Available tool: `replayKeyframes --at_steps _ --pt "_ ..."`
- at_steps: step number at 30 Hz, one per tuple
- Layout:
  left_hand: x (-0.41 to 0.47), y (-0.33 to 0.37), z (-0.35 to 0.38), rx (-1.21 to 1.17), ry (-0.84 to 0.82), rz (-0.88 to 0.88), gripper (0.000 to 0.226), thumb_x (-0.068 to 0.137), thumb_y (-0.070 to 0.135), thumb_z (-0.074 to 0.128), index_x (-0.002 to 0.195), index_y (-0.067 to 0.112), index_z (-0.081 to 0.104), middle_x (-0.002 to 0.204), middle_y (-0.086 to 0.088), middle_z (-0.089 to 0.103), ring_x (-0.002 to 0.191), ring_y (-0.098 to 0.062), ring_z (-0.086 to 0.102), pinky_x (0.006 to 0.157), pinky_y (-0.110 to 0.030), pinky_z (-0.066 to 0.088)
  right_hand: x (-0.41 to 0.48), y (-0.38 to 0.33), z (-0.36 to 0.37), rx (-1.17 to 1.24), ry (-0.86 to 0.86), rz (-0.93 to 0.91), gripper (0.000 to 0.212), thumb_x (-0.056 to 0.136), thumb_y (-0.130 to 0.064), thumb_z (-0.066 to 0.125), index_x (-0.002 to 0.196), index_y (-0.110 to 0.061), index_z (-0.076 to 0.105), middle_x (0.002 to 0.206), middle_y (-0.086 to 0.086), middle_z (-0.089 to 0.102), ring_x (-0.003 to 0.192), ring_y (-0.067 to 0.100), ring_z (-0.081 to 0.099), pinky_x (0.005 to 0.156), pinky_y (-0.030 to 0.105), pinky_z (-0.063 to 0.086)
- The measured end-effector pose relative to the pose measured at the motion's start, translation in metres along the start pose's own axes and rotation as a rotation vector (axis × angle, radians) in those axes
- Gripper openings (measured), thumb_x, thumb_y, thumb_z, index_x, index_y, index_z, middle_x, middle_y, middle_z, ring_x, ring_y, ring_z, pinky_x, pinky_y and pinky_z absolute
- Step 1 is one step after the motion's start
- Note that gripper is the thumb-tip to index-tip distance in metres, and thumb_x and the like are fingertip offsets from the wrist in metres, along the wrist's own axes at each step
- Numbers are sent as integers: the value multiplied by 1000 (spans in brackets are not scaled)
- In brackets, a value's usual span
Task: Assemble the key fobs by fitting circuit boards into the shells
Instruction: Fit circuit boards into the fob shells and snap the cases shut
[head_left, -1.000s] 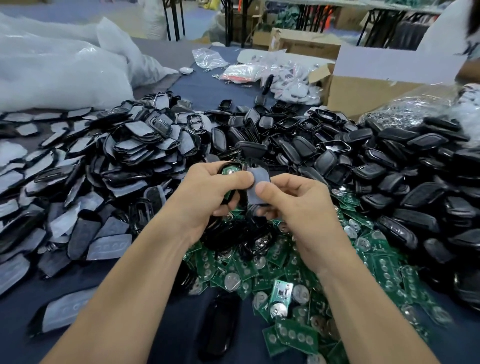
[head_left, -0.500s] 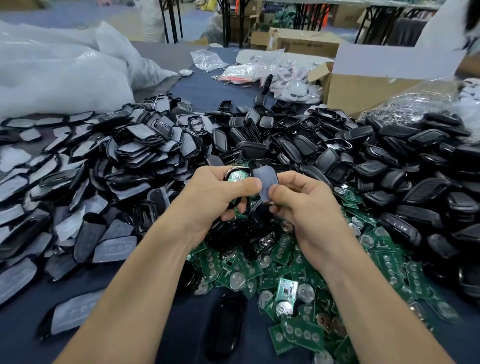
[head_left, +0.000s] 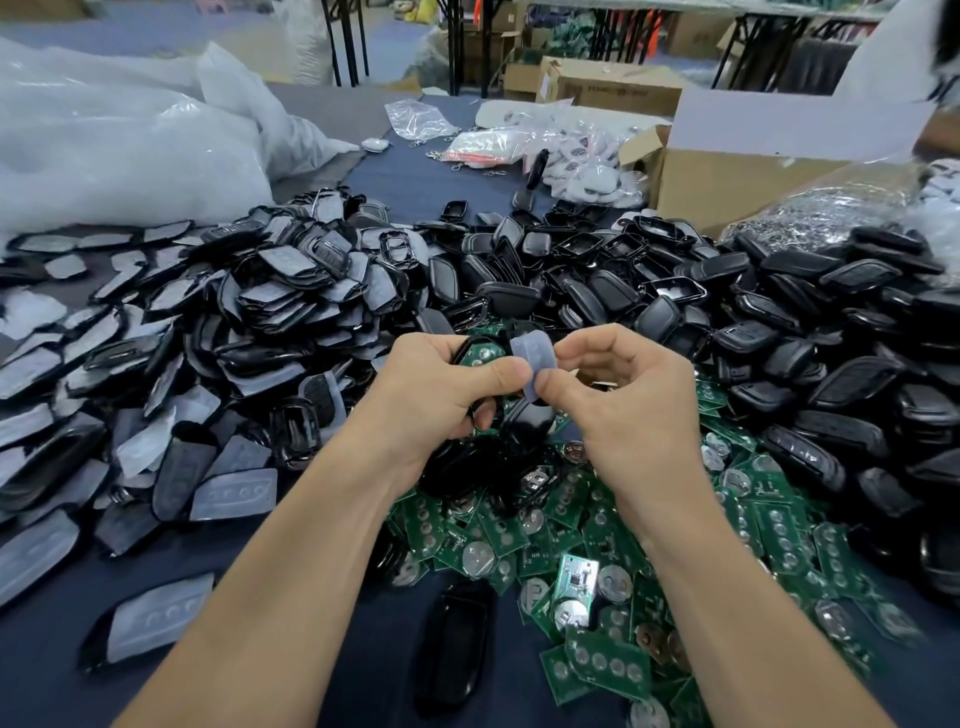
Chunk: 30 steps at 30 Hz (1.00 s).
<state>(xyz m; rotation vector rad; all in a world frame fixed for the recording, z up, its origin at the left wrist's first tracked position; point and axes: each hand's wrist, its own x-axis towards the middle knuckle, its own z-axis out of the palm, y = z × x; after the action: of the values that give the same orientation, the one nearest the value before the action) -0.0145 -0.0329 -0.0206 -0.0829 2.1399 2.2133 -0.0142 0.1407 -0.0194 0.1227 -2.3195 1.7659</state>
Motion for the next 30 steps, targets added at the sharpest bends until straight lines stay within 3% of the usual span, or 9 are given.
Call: replayKeyframes --at_steps 7,12,14,17,22,26,30 --pt "0 -2 2 34 8 27 12 86 14 83 74 15 81 58 -3 59 45 -11 49 39 -15 32 -1 1 2 60 -3 35 12 74 -22 84 82 -27 77 78 -4 77 78 23 74 78 53 61" --pt "-2 0 1 67 -31 21 15 85 13 84 72 17 80 56 -2 57 45 -11 47 40 -14 33 -2 0 1 155 -13 73 17 76 -6 86 79 -19 76 77 2 76 72 20 73 71 37 61" --pt "-2 0 1 85 -17 33 13 85 13 84 73 15 79 53 -3 55 44 -11 46 41 -15 33 0 0 1 244 -56 169 19 79 -2 84 86 -16 73 76 3 75 66 17 67 64 30 56" --pt "-1 1 0 108 -14 55 16 85 13 83 71 16 78 51 -2 54 44 -10 45 41 -15 32 2 -3 -1 368 -175 301 19 86 0 78 100 -9 68 77 6 74 66 19 62 57 27 50" --pt "-4 -2 7 103 97 106 30 83 15 85 71 -4 66 50 -5 49 42 -13 38 42 -17 31 2 -5 -4 288 -137 240 12 83 2 81 90 -4 73 76 10 78 63 18 70 57 30 54" --pt "-7 0 21 89 207 164 34 73 29 84 55 15 58 47 7 42 44 -13 34 45 -21 30 1 -6 -3 310 -122 214 14 80 7 80 89 -2 74 75 11 78 61 15 71 53 22 51" --pt "-7 3 26 71 292 177 32 66 26 80 50 21 53 48 8 40 48 -15 32 47 -24 28 0 -5 -2 222 -186 215 13 80 1 82 84 -9 75 73 10 76 55 11 62 51 20 48"
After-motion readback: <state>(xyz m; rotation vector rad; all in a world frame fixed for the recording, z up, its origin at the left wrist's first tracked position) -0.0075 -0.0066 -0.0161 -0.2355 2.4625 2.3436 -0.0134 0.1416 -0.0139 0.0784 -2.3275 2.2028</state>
